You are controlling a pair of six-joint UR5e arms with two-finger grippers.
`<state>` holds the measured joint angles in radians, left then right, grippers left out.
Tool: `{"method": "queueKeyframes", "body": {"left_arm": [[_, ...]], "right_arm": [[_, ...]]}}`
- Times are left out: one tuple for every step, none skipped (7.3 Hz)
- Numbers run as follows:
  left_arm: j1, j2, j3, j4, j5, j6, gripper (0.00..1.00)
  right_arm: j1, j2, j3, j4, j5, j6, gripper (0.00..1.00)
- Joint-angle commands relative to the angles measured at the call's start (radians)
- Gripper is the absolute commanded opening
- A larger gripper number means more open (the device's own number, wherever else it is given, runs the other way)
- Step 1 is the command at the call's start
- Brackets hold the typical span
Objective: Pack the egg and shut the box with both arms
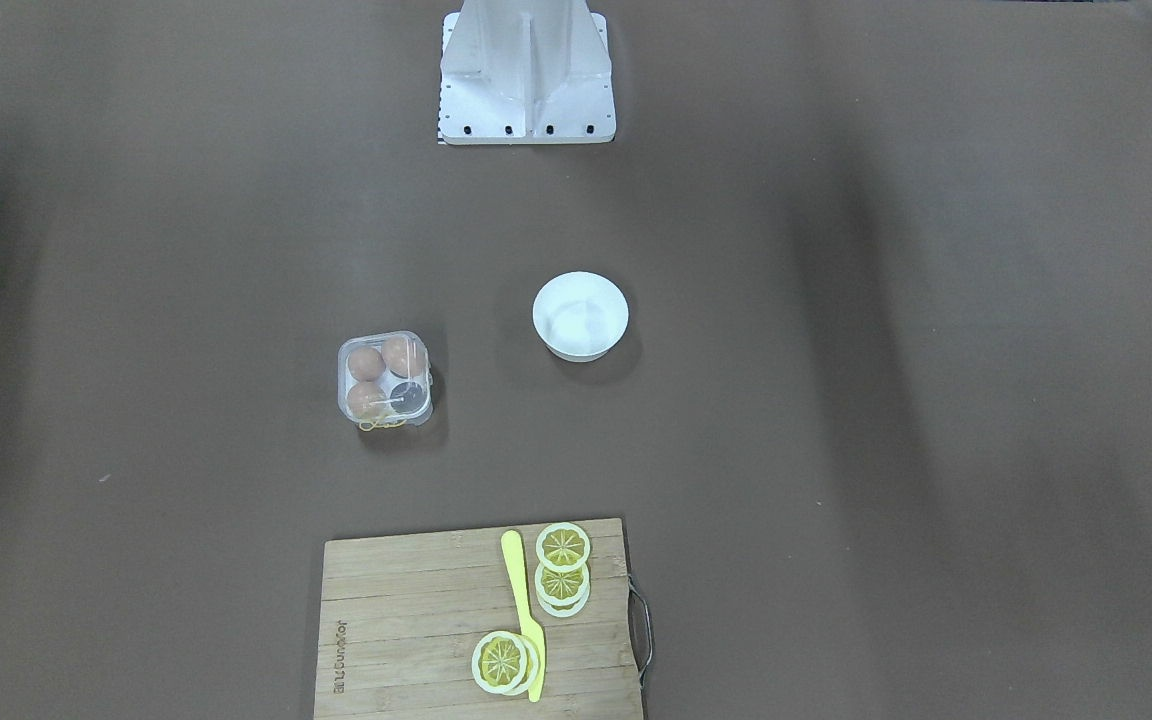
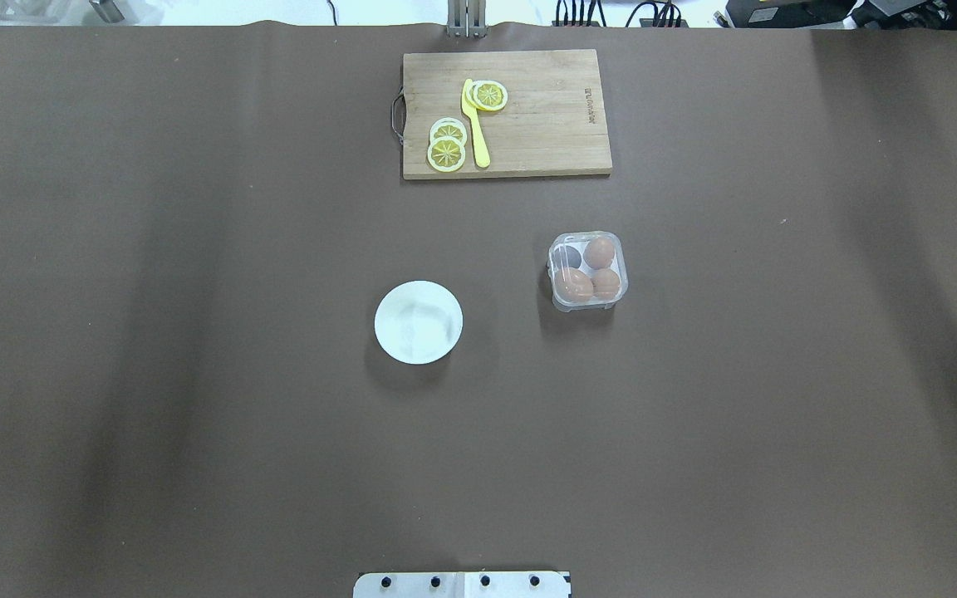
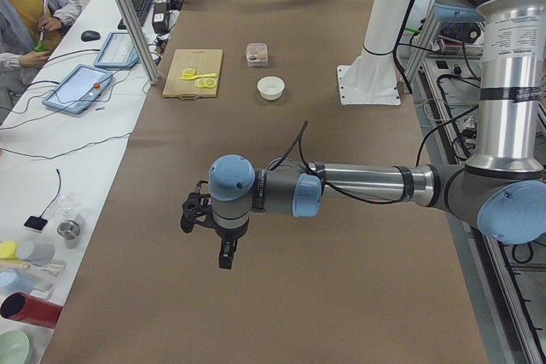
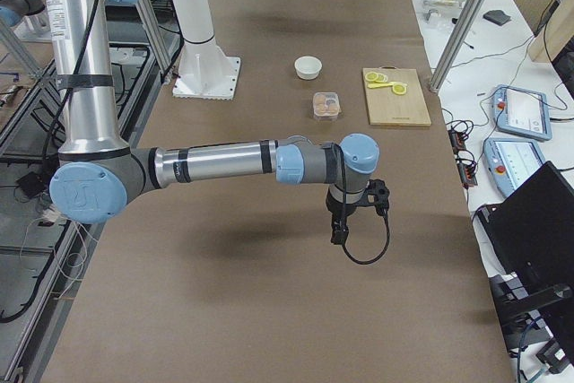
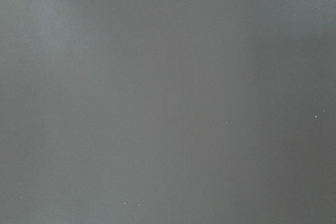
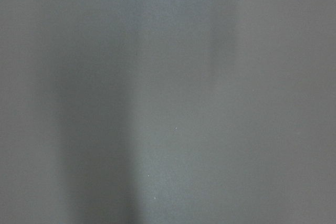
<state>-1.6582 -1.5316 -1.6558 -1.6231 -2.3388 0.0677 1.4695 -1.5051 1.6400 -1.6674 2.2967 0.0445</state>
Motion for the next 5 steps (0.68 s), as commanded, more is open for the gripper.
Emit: {"method": "queueKeyframes", "body": {"left_arm": [[0.0,0.001,-0.007,0.002,-0.001,0.0,0.98],[0.0,-0.001,-0.007,0.002,-0.002,-0.002,0.98],[0.0,-0.002,-0.009,0.002,-0.005,-0.002,0.98],[0.0,-0.004,-0.009,0.002,-0.005,-0.002,0.98],[0.0,-0.005,-0.01,0.002,-0.005,-0.002,0.98]], "right_arm": [[0.0,0.0,0.006,0.0,0.003,0.003,1.0],[0.0,0.0,0.007,0.0,0.003,0.003,1.0],[0.0,0.002,0.009,0.0,0.004,0.003,1.0],[0.0,0.002,0.006,0.0,0.003,0.005,1.0],[0.0,0.002,0.007,-0.002,0.003,0.005,1.0]]}}
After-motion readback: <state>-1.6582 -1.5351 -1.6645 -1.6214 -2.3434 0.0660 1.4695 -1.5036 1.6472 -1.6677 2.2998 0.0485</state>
